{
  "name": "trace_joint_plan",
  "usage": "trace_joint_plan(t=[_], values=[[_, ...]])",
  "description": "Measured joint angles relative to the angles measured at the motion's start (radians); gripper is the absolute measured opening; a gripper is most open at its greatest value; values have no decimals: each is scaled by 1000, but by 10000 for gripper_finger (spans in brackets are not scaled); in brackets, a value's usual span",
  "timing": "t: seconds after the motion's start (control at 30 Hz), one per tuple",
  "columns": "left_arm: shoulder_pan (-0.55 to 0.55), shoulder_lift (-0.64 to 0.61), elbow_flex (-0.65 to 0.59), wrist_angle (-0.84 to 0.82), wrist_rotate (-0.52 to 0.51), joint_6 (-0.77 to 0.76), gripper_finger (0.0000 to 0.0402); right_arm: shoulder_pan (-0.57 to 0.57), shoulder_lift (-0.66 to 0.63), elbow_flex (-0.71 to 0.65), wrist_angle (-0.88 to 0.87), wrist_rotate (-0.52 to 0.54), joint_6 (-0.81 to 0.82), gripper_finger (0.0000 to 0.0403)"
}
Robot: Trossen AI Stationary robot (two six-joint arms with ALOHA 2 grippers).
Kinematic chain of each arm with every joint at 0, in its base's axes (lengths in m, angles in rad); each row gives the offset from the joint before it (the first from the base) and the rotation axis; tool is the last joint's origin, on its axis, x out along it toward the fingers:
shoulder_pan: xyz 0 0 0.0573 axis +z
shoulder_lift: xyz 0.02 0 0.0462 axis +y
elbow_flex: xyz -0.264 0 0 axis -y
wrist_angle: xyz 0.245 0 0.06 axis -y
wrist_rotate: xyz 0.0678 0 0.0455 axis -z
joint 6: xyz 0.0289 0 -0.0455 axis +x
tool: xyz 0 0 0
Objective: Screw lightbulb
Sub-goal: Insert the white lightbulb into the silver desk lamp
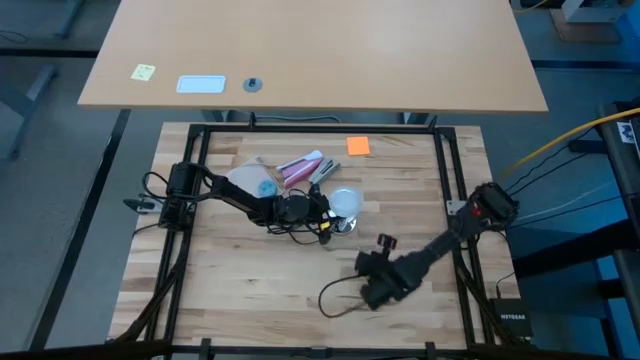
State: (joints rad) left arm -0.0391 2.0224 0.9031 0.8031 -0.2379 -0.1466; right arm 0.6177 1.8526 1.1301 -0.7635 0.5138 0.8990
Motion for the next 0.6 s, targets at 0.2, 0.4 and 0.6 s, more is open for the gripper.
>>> trace_joint_plan(t=[0.2,0.4,0.6], values=[[0,0,0,0,-1,20,150,32,13,-132,480,355,115,11],[0,0,0,1,-2,23,150,-54,96,-152,594,309,124,12],[-1,0,0,0,-1,24,150,-133,141,-148,623,158,149,12]])
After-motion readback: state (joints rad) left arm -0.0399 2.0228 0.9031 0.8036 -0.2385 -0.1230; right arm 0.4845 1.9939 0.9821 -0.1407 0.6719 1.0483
